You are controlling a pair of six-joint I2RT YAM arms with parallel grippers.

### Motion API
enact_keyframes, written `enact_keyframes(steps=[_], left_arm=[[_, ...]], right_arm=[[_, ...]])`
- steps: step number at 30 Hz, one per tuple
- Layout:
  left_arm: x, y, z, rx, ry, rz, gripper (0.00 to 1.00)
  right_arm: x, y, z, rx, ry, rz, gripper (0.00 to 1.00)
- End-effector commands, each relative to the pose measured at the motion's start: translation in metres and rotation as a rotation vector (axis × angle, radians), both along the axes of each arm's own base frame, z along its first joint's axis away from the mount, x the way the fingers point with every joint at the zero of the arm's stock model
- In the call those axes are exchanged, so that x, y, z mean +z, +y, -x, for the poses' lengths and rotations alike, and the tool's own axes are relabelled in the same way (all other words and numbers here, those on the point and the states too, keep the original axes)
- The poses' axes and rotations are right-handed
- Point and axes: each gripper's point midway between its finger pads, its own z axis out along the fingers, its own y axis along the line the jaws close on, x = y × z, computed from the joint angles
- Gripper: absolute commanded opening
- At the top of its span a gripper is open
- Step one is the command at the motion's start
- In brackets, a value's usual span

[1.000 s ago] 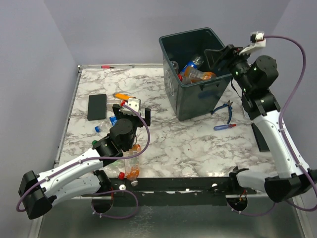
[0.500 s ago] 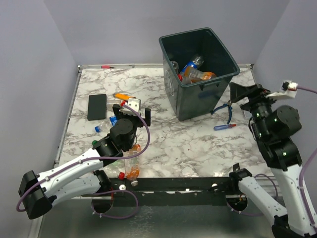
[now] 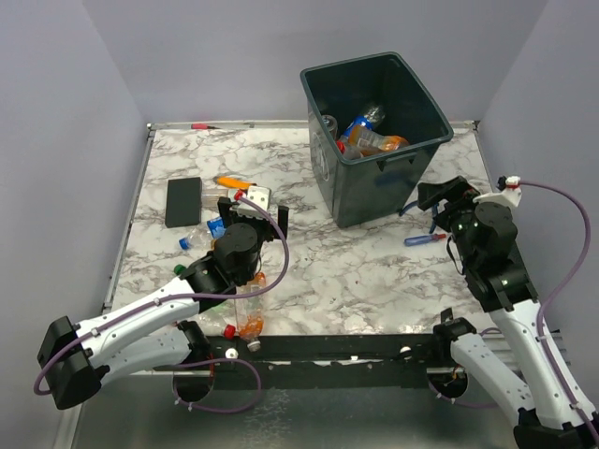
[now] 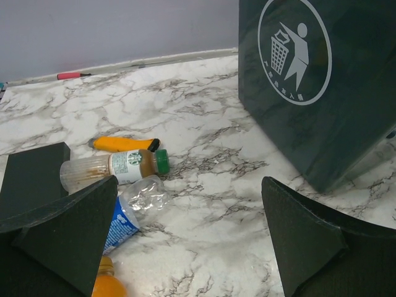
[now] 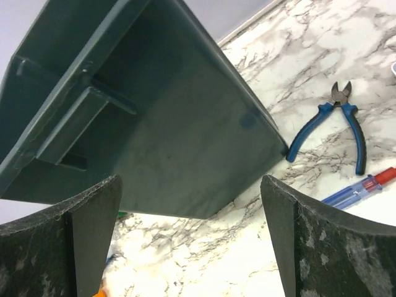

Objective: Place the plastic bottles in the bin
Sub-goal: Move the trash bin to the center of the board.

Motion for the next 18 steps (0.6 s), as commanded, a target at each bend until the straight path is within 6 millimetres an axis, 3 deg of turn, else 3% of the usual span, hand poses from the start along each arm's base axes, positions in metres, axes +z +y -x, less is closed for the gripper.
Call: enact_keyframes(steps=[1,8,13,18], left_arm=[[-0.004,0.000,0.001,0.007,0.011,-0.011,0.99],[-0.002,-0.004,0.002,-0.014,0.012,0.004,0.99],[-0.001,-0.004,0.004,-0.017,0.005,0.000,0.99],[0.002,-0.005,0.005,-0.028,0.001,0.008,0.99]], right_arm=[[0.018,-0.014,0.001,-0.087,-0.108,-0.077,0.98],[0.030,-0.008,-0.028,-0.080,-0.161,-0.144,1.00],[0.078,-0.005,-0.037,-0.013,-0.337,-0.174,1.00],[0.093,-0.024,-0.046,-0.092,-0.323,-0.106,1.00]])
